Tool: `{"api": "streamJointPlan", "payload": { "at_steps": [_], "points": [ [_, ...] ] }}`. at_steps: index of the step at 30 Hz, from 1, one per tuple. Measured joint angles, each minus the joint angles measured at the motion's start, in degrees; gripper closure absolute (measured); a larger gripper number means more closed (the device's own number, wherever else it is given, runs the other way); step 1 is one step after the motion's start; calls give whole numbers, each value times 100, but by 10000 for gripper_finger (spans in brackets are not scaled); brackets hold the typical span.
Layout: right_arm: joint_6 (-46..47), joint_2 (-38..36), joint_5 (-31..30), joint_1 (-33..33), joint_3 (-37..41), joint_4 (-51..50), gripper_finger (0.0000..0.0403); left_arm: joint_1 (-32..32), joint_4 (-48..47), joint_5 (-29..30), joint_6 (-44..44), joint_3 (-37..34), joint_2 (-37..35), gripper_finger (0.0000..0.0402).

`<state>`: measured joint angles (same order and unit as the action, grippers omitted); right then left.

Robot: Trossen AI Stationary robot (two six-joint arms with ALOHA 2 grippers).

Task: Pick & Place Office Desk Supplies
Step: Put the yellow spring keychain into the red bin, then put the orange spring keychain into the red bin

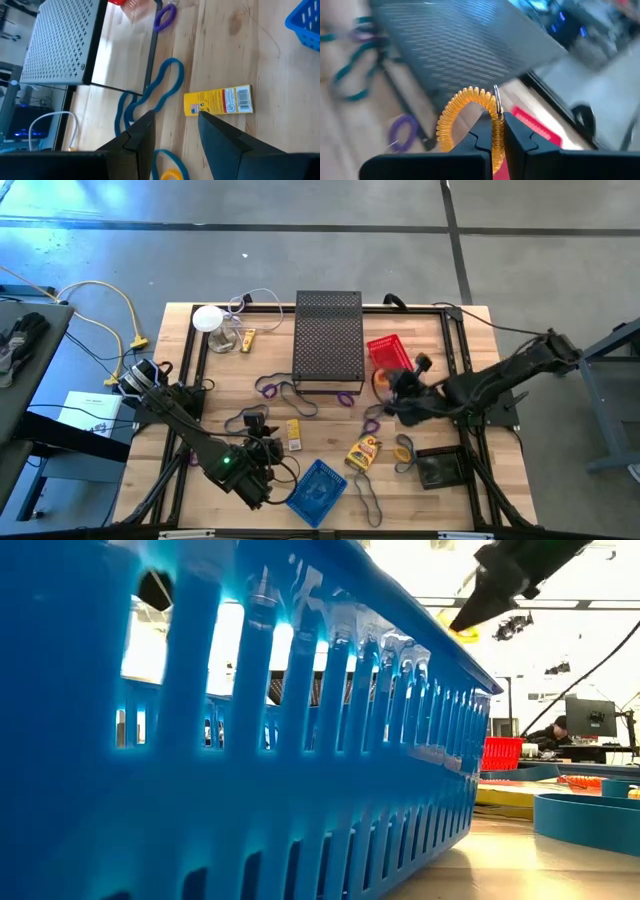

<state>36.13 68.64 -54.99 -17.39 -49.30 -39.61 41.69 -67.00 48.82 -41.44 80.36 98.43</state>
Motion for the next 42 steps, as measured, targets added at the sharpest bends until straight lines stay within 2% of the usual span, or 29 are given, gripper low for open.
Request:
{"api": "streamJointPlan", "payload": {
  "at_steps": [2, 6, 12, 18, 23, 28, 33, 35, 38, 42],
  "points": [
    [514, 1, 184, 484, -4, -350, 393, 0, 0, 0, -37, 0, 0, 261],
    [1215, 180, 956, 1583, 7, -938, 393, 12, 9, 0, -65, 0, 2, 261],
    [868, 529, 1901, 2454, 160, -568, 392, 48, 72, -72, -98, 0, 2, 261],
    [792, 973, 1900, 2760, 162, -339, 376, 55, 96, -72, -99, 0, 2, 261],
    [813, 1171, 2080, 2842, 162, -300, 309, 55, 112, -72, -100, 0, 2, 261],
    [739, 1169, 1946, 2844, 162, -304, 241, 55, 111, -74, -98, -2, 2, 261],
    [570, 863, 2146, 2772, 160, -340, 210, 55, 110, -76, -98, -2, 2, 261],
    [567, 654, 2578, 2711, 160, -417, 209, 55, 116, -76, -98, -12, 2, 261],
    [734, 296, 3679, 2644, 155, -711, 214, 55, 127, -79, -98, -92, 2, 261],
    [1552, 0, 5086, 2472, 153, -1566, 232, 47, 232, -89, -97, -262, 4, 261]
  ]
}}
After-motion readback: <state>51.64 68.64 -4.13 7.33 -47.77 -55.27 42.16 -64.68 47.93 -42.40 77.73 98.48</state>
